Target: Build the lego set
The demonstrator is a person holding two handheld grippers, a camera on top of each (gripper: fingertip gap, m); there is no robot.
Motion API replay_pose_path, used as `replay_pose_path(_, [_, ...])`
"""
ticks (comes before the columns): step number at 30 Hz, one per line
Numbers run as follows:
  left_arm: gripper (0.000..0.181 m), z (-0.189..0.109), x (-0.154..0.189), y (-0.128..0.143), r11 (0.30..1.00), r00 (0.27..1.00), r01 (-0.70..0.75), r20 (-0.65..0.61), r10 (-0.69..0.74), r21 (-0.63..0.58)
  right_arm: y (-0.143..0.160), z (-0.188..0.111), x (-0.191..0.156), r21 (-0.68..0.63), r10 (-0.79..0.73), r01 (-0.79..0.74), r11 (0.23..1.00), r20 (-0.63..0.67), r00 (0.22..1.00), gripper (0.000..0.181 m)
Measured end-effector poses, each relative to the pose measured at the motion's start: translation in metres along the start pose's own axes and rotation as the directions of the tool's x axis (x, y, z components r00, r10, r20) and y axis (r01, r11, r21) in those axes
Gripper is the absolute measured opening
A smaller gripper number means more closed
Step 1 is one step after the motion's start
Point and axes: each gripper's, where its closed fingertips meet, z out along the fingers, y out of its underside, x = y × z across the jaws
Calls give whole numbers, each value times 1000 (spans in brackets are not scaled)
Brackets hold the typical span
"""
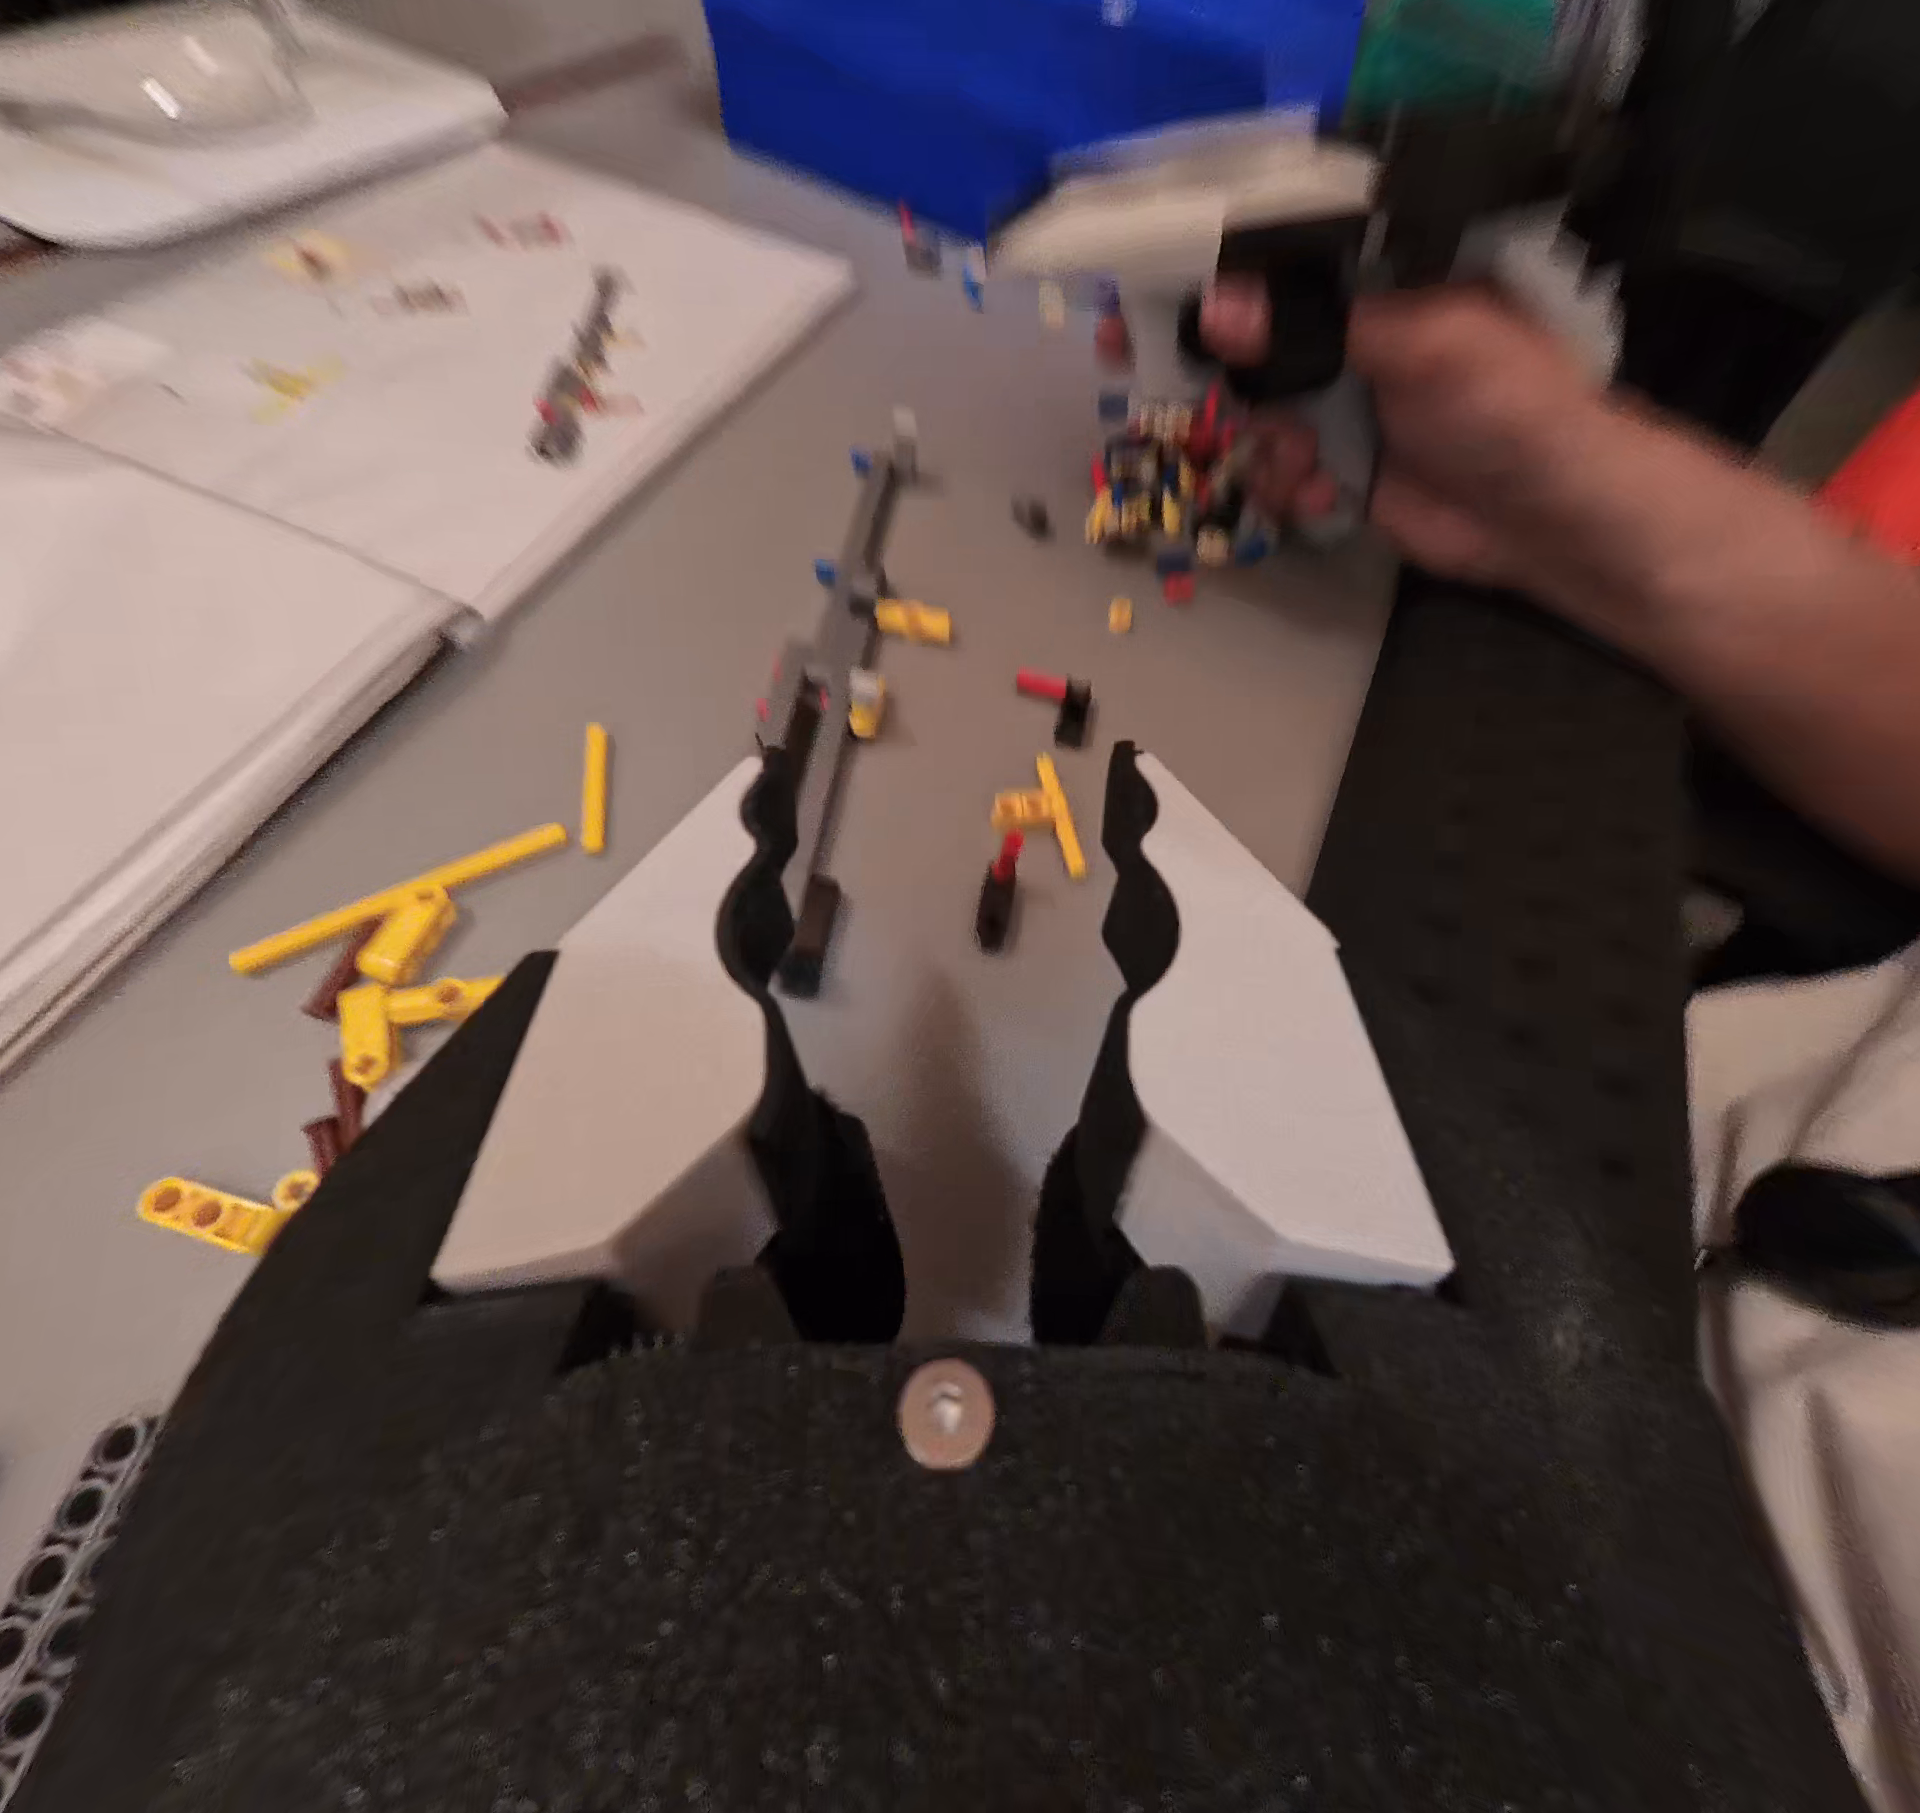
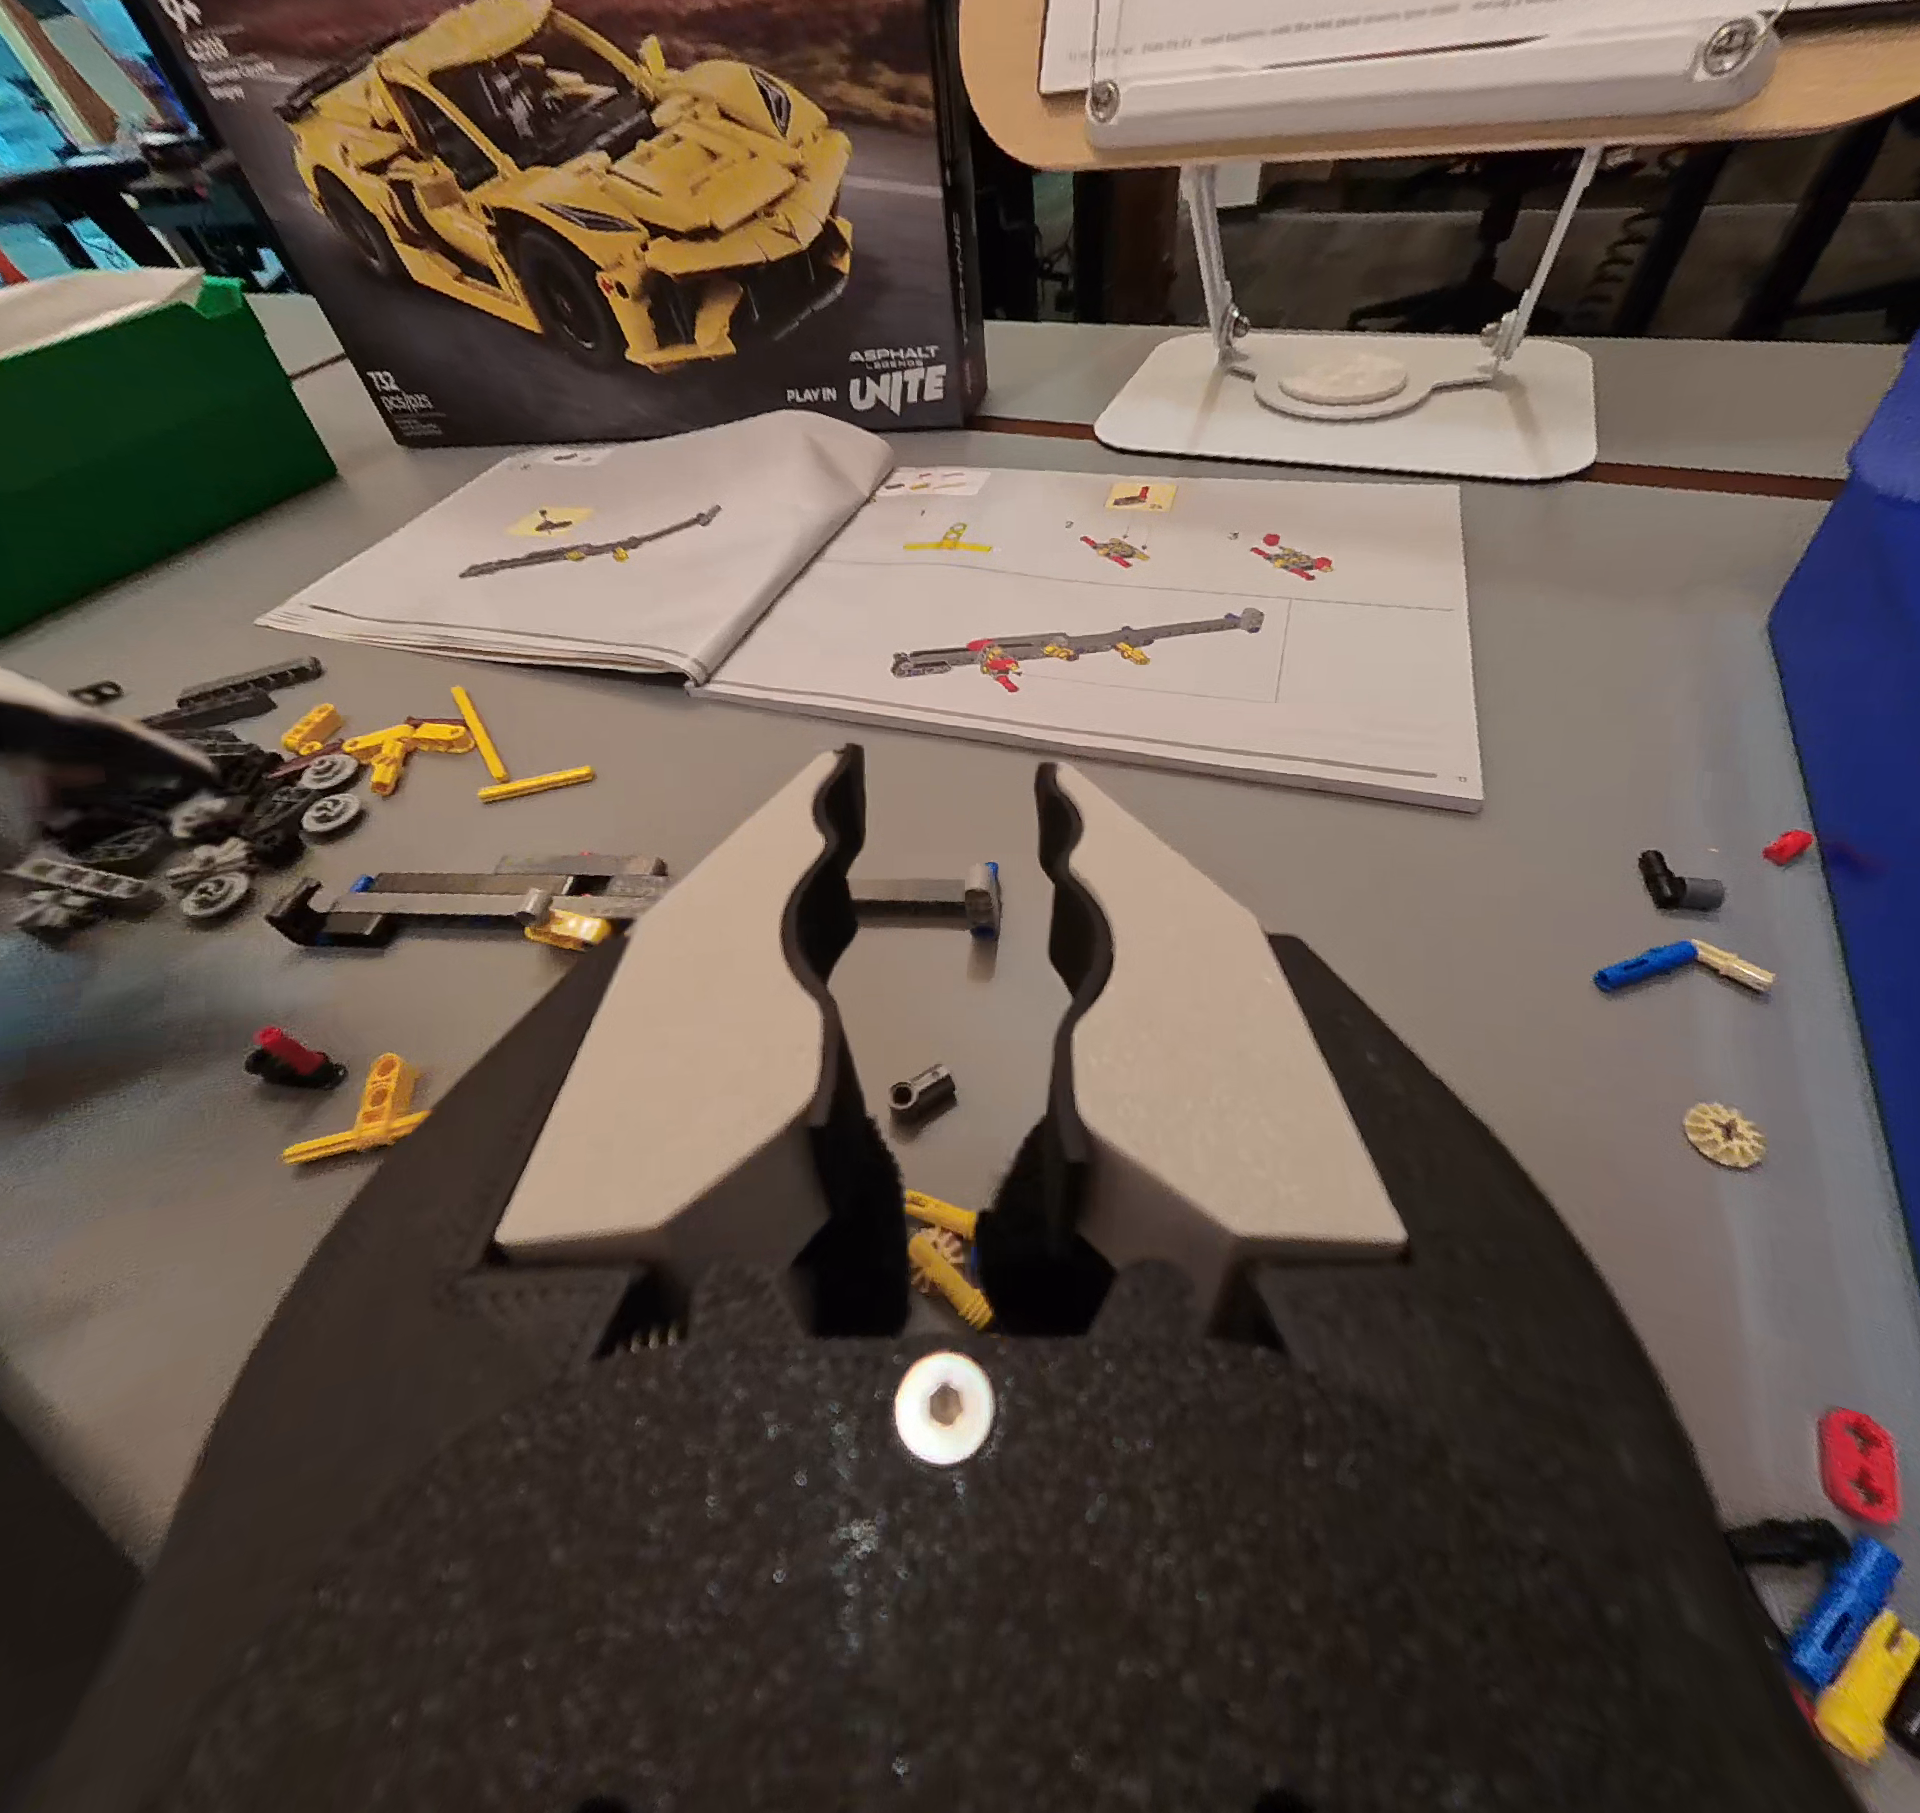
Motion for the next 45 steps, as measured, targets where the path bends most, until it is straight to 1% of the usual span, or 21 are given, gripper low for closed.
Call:
replay_pose_path(2, [56,-14,-19,-28,983,996,78,34,-85,167,4,2,6,-29,-4,3,1000,-31,1000,32])
replay_pose_path(3, [50,-19,-36,-37,969,988,103,90,-126,225,6,3,10,-43,-8,6,999,-54,999,32])
replay_pose_path(4, [43,-23,-57,-42,959,974,114,163,-159,258,7,4,14,-53,-13,9,999,-69,998,32])
replay_pose_path(6, [42,-29,-90,-50,950,945,85,279,-173,301,9,5,18,-65,-13,8,998,-84,996,32])
replay_pose_path(8, [39,-31,-115,-54,939,911,79,359,-204,333,9,6,18,-67,-13,8,998,-74,997,31])
replay_pose_path(10, [31,-27,-126,-43,947,892,143,378,-250,289,6,8,21,-57,-30,25,998,-77,997,28])
replay_pose_path(12, [30,-26,-129,-34,957,893,139,384,-232,256,6,10,25,-65,-46,41,997,-81,996,28])
replay_pose_path(14, [29,-27,-128,-33,958,900,109,382,-209,265,8,12,24,-76,-30,25,997,-64,998,28])
replay_pose_path(18, [29,-17,-122,-27,963,916,162,329,-229,217,8,13,27,-77,-16,11,997,-71,997,25])
replay_pose_path(21, [29,-15,-124,-22,971,913,135,357,-198,195,9,13,28,-80,-10,4,997,-73,997,26])
replay_pose_path(24, [28,-15,-121,-25,971,917,127,348,-192,203,10,12,31,-87,-7,0,996,-87,996,26])
replay_pose_path(27, [28,-11,-113,-25,967,931,157,297,-212,200,11,12,32,-89,-9,1,996,-90,996,27])
replay_pose_path(31, [28,-11,-116,-21,979,917,134,354,-182,157,7,9,30,-72,-47,40,997,-104,993,28])
replay_pose_path(35, [28,-15,-123,-10,990,891,110,432,-140,94,7,8,27,-73,-55,48,996,-99,994,27])
replay_pose_path(38, [27,-21,-123,-7,988,882,112,447,-149,108,7,8,26,-75,-67,60,995,-99,993,27])
replay_pose_path(40, [27,-24,-121,-2,988,880,122,450,-152,96,8,8,24,-80,-70,63,995,-94,993,27])
replay_pose_path(43, [26,-28,-119,-5,990,875,84,468,-128,113,8,8,23,-82,-93,85,993,-99,991,26])
replay_pose_path(45, [26,-29,-118,-4,993,870,67,482,-108,101,8,8,22,-84,-100,92,992,-101,990,26])
